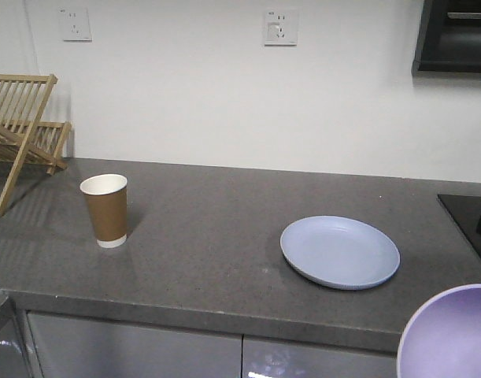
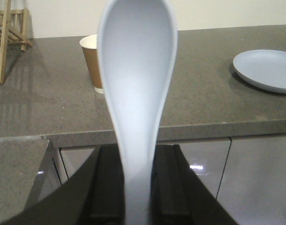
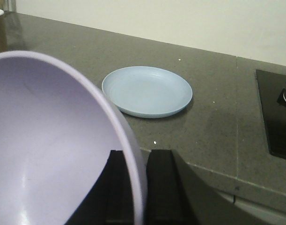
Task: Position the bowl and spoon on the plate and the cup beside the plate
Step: 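Drive the base to the counter with the blue plate and cup, then lower the held bowl onto the blue plate and open the right gripper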
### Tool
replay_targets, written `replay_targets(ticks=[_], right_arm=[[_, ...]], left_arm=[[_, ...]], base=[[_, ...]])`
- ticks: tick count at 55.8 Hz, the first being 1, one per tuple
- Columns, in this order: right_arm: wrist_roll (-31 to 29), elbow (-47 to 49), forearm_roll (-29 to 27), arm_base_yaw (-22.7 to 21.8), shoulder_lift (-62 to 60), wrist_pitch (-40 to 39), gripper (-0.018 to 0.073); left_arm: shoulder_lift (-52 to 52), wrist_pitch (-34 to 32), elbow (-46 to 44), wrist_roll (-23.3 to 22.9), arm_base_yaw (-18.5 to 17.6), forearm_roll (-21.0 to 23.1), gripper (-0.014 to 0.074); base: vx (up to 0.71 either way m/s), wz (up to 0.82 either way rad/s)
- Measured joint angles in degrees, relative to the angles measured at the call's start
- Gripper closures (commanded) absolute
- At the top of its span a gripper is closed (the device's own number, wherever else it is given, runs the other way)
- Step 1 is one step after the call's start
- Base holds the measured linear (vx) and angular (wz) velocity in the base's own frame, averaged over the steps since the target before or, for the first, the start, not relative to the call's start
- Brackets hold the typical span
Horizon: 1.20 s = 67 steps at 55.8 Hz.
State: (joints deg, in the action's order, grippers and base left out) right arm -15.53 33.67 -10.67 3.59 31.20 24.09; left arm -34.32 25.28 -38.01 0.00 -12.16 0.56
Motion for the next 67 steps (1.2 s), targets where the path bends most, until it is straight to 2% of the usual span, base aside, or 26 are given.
replay_targets(ticks=[38, 67], right_arm=[[0.0, 0.0, 0.0, 0.0, 0.0, 0.0, 0.0568], [0.0, 0.0, 0.0, 0.0, 0.0, 0.0, 0.0568]], left_arm=[[0.0, 0.0, 0.0, 0.0, 0.0, 0.0, 0.0602], [0.0, 0.0, 0.0, 0.0, 0.0, 0.0, 0.0602]], base=[[0.36, -0.05], [0.20, -0.09]])
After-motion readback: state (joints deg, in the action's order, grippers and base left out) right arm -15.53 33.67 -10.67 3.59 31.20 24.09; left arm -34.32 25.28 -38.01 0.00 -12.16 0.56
